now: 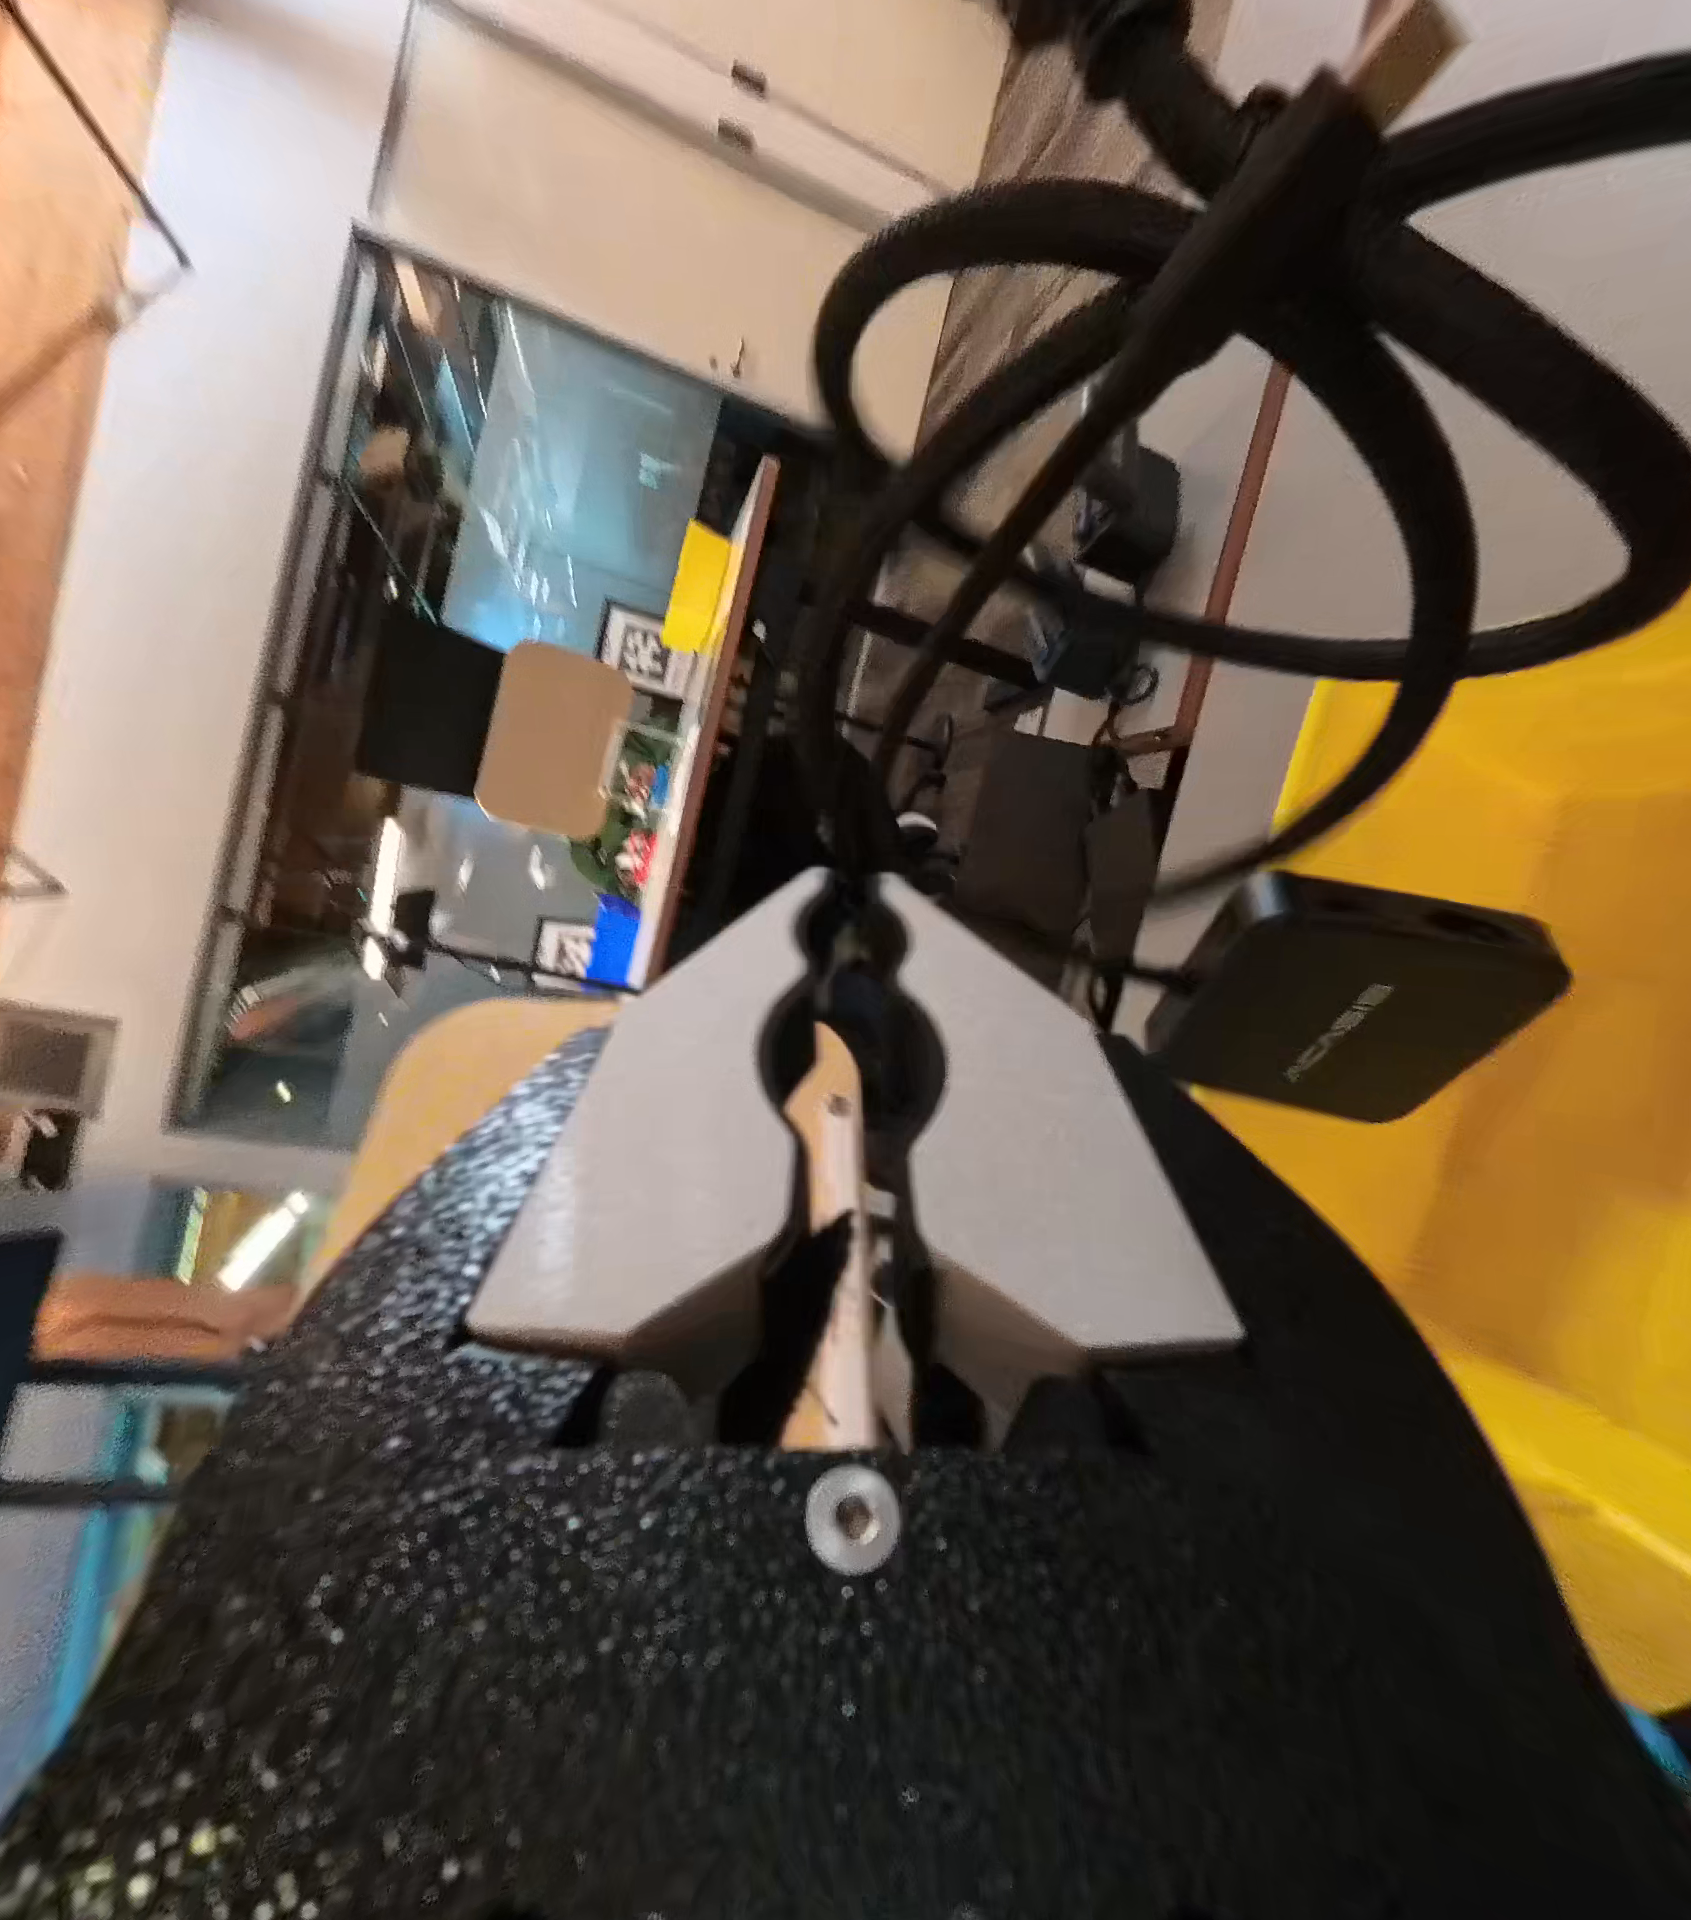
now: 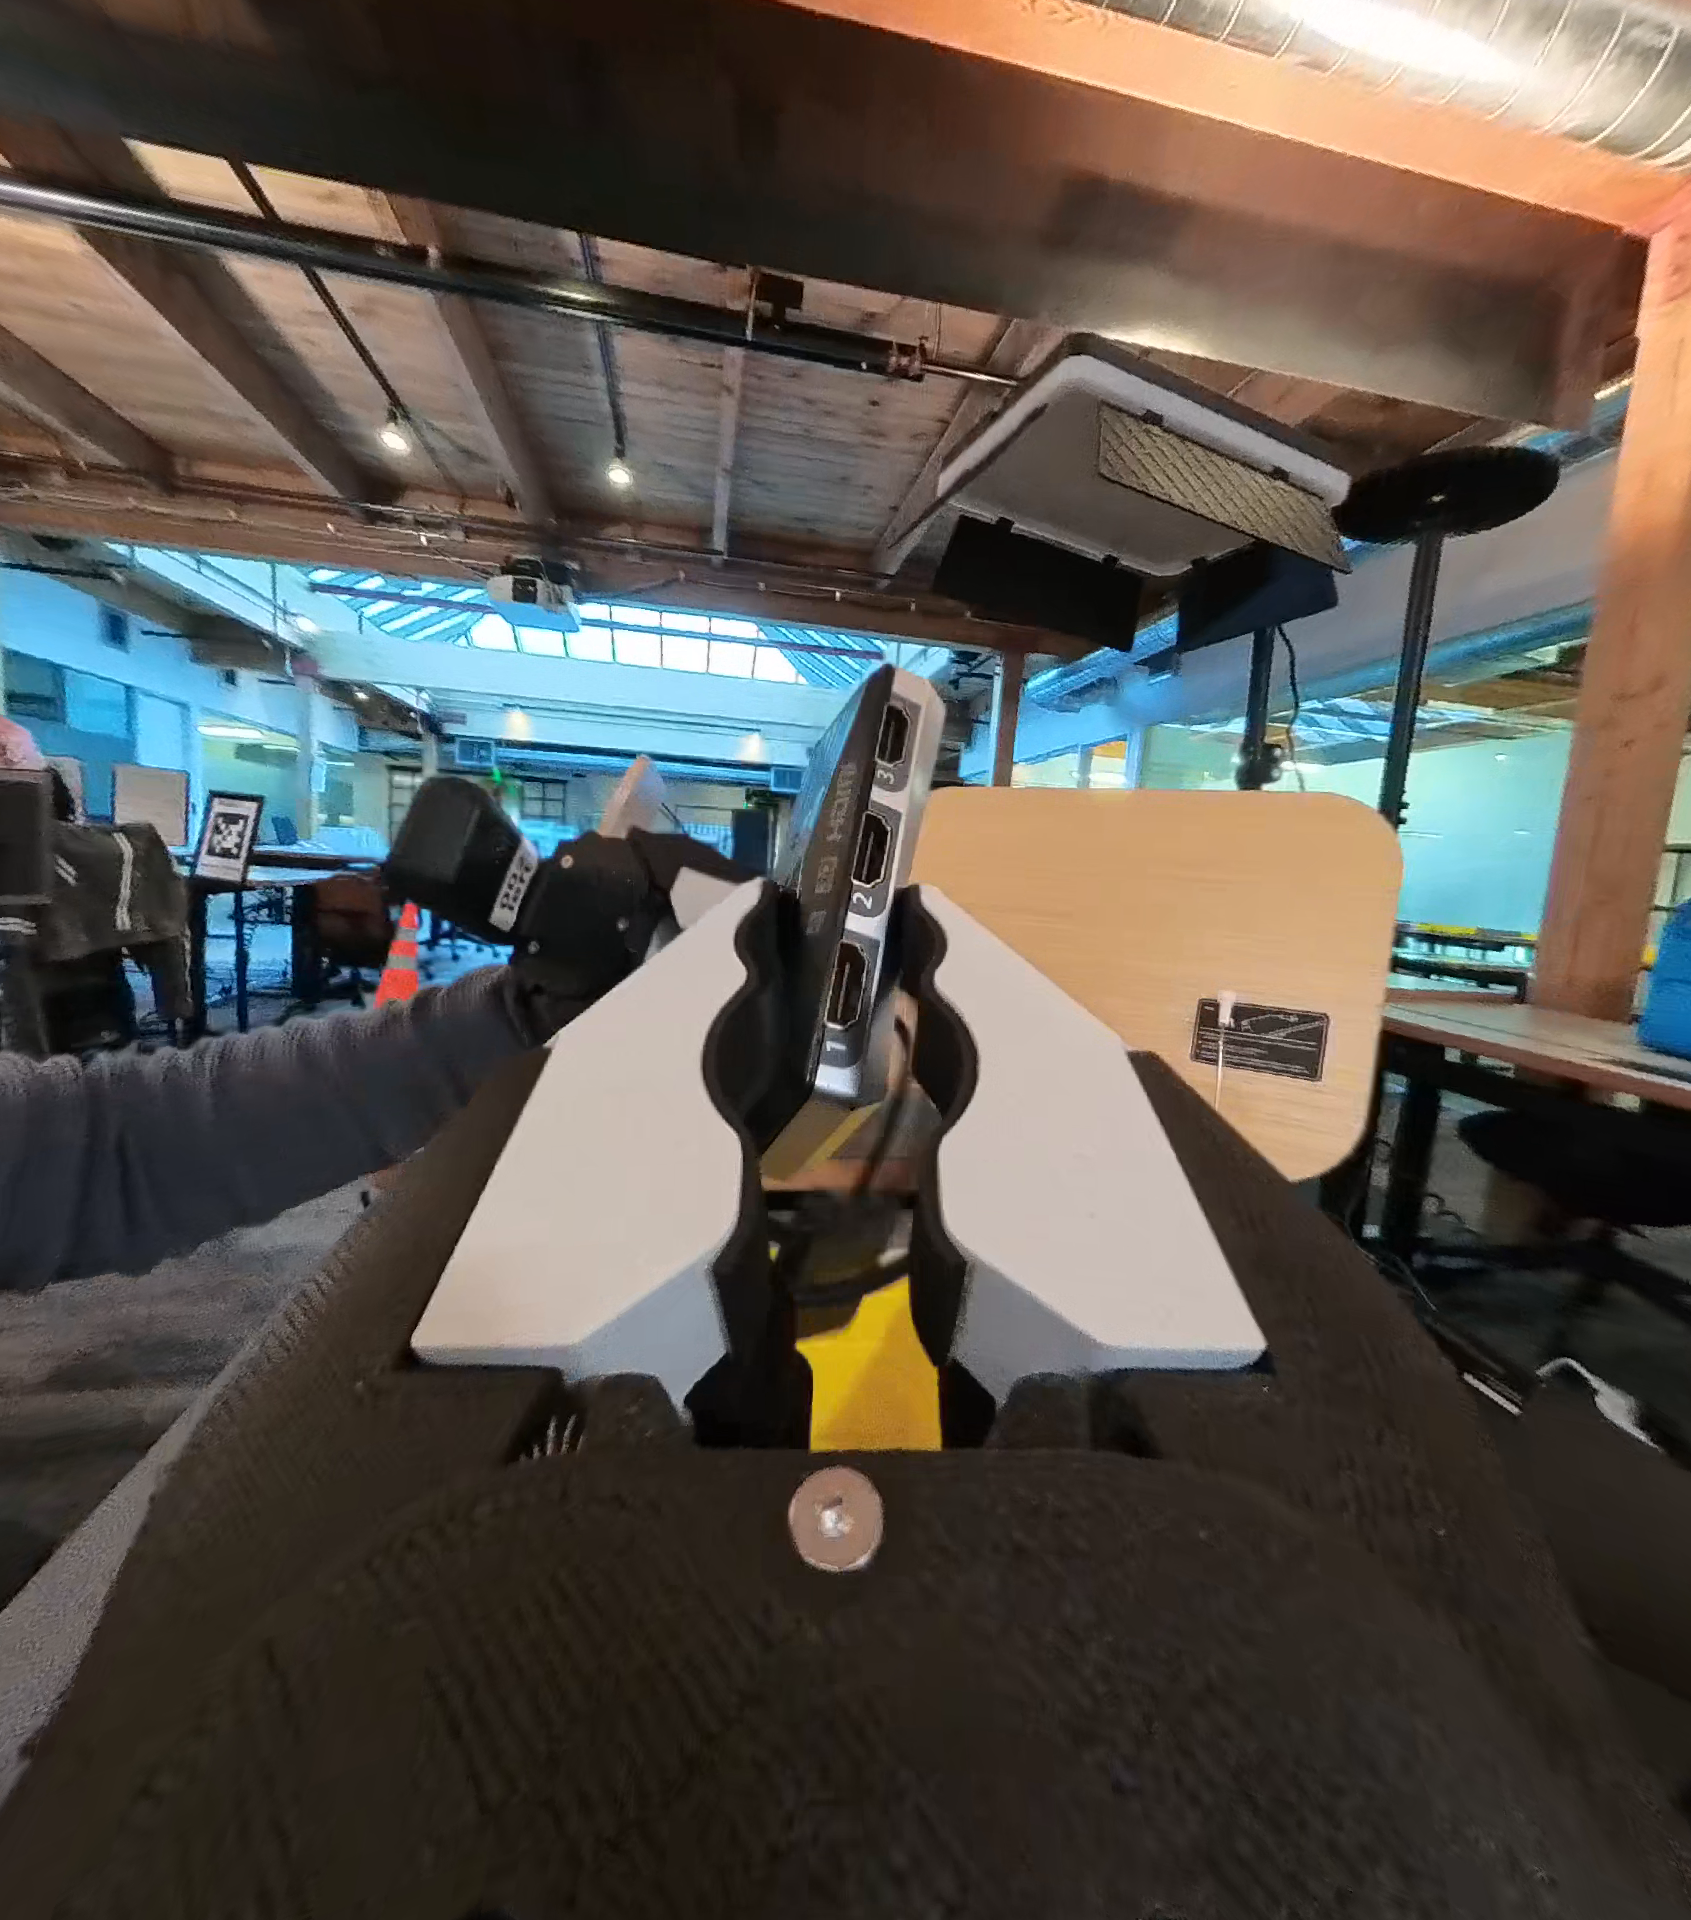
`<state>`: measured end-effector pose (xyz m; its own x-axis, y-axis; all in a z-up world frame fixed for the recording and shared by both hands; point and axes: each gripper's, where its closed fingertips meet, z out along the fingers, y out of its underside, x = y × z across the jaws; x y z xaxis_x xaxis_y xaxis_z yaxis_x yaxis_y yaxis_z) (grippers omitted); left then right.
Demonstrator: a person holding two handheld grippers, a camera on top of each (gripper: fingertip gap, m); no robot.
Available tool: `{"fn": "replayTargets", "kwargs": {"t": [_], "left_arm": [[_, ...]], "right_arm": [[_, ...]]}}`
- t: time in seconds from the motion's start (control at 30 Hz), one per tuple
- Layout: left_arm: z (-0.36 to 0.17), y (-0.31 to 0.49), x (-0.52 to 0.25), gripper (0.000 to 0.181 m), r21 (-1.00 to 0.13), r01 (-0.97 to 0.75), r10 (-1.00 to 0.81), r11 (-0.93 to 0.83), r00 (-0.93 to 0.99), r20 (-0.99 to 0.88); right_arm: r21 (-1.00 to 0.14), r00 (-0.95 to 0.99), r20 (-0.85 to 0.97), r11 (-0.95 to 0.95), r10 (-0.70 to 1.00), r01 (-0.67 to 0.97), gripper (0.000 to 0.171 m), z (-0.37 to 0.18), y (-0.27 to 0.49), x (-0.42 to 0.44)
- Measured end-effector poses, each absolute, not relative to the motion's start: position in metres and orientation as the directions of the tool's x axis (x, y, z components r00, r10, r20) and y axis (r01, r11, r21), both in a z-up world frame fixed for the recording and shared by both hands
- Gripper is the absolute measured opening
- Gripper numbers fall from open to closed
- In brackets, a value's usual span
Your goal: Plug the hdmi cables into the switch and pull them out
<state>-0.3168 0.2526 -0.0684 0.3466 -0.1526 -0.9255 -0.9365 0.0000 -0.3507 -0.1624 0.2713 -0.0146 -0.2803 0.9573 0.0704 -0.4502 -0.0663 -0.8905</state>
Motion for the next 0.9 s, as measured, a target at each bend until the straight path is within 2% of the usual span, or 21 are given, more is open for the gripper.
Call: {"fn": "replayTargets", "kwargs": {"t": [0.1,0.2,0.27,0.37,0.53,0.6,0.7,0.73,0.9], "left_arm": [[-0.084,0.257,-0.337,0.000,-0.437,-0.893,-0.117,-0.107,0.448,-0.886],[-0.105,0.256,-0.338,0.000,-0.569,-0.811,-0.172,-0.140,0.586,-0.792],[-0.113,0.254,-0.339,0.001,-0.617,-0.768,-0.176,-0.172,0.640,-0.748],[-0.113,0.250,-0.325,0.005,-0.662,-0.731,-0.192,-0.166,0.682,-0.705],[-0.099,0.237,-0.297,0.005,-0.693,-0.710,-0.154,-0.127,0.704,-0.693],[-0.086,0.233,-0.273,0.017,-0.744,-0.667,-0.167,-0.044,0.739,-0.653],[-0.056,0.226,-0.215,0.058,-0.834,-0.538,-0.305,0.123,0.779,-0.547],[-0.048,0.225,-0.198,0.065,-0.856,-0.497,-0.357,0.143,0.780,-0.513],[-0.054,0.242,-0.155,0.073,-0.798,-0.601,-0.504,0.042,0.677,-0.536]], "right_arm": [[-0.900,-0.192,0.073,-0.018,0.979,-0.437,0.019,-0.019,0.279,-0.170],[-0.899,-0.252,0.032,-0.082,0.967,-0.430,0.019,-0.022,0.278,-0.173],[-0.893,-0.270,0.004,-0.118,0.963,-0.435,0.019,-0.022,0.279,-0.175],[-0.888,-0.233,0.015,-0.094,0.972,-0.450,0.019,-0.019,0.281,-0.174],[-0.800,-0.081,0.129,0.056,0.988,-0.597,0.019,0.022,0.271,-0.133],[-0.761,-0.042,0.181,0.113,0.982,-0.638,0.019,0.037,0.259,-0.114],[-0.742,-0.052,0.236,0.145,0.970,-0.655,0.019,0.048,0.240,-0.100],[-0.738,-0.065,0.244,0.143,0.968,-0.659,0.019,0.050,0.235,-0.098],[-0.699,-0.149,0.244,0.067,0.958,-0.712,0.019,0.061,0.219,-0.075]]}}
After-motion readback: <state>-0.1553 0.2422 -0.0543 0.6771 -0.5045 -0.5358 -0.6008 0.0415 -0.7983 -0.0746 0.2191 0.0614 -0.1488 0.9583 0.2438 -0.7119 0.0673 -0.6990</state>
